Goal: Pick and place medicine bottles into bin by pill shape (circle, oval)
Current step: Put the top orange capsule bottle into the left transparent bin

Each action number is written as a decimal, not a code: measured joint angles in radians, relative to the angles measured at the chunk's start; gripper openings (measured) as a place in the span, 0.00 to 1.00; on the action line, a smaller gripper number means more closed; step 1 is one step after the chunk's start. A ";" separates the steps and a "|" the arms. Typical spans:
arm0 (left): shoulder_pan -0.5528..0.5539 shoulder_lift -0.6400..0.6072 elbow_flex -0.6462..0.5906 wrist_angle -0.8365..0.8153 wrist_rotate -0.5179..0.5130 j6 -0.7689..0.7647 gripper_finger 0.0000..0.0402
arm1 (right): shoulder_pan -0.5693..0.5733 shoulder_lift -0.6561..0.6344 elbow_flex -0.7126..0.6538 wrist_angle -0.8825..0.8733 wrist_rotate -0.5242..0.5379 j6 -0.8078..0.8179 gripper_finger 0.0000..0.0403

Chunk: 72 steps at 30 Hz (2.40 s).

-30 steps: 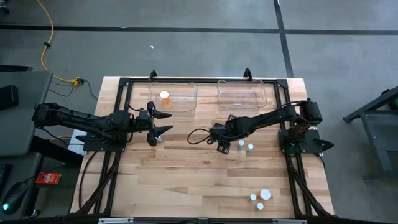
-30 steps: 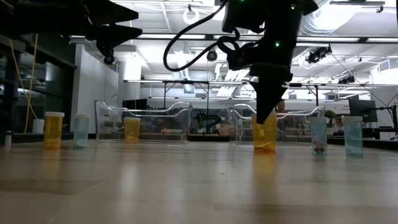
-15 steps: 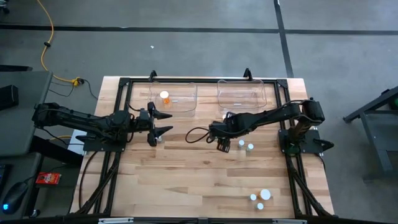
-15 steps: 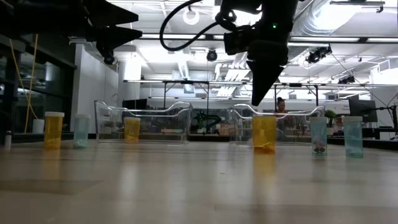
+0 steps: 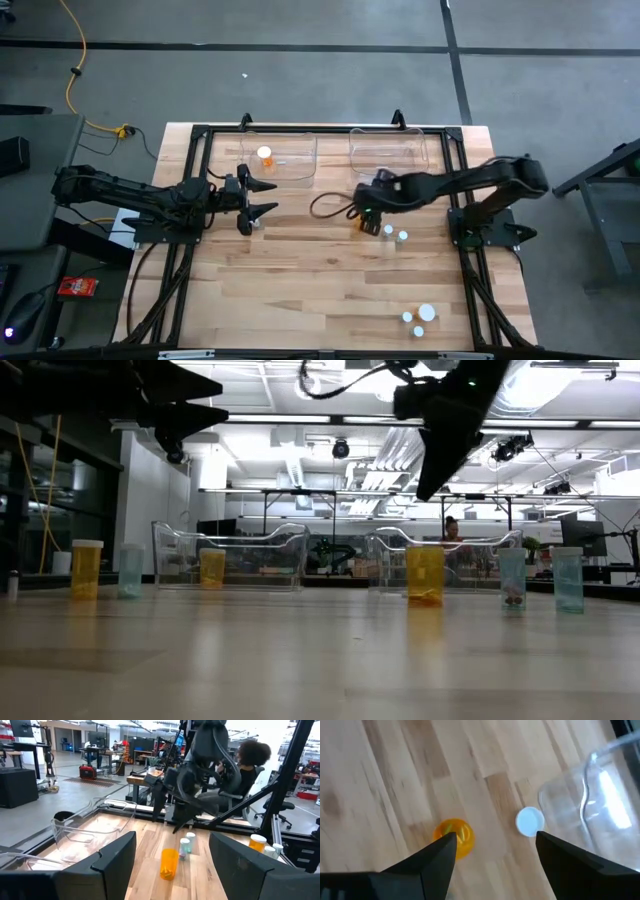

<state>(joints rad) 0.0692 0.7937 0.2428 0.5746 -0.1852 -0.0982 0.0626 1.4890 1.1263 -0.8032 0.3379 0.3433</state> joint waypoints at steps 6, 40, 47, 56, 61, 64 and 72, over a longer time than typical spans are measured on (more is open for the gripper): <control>0.000 0.000 0.000 -0.001 -0.007 0.023 0.59 | -0.113 -0.113 -0.173 0.157 -0.133 0.381 0.66; 0.000 0.000 0.000 -0.002 0.003 -0.030 0.59 | -0.230 0.174 -0.160 0.171 0.047 0.729 0.51; 0.000 0.000 0.000 -0.002 0.005 -0.033 0.59 | -0.233 0.244 -0.161 0.183 0.047 0.757 0.47; 0.000 0.000 0.000 -0.001 0.004 -0.030 0.59 | -0.233 0.297 -0.159 0.207 0.061 0.759 0.47; 0.000 0.000 0.000 -0.001 0.004 -0.031 0.59 | -0.235 0.299 -0.160 0.223 0.078 0.757 0.44; 0.000 0.000 0.000 -0.001 0.004 -0.030 0.59 | -0.238 0.299 -0.160 0.217 0.078 0.756 0.36; 0.000 0.000 0.000 -0.001 0.004 -0.032 0.59 | -0.238 0.299 -0.160 0.196 0.076 0.712 0.10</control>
<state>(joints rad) 0.0692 0.7937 0.2428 0.5732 -0.1813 -0.1299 -0.1757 1.7882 0.9665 -0.6067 0.4136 1.0551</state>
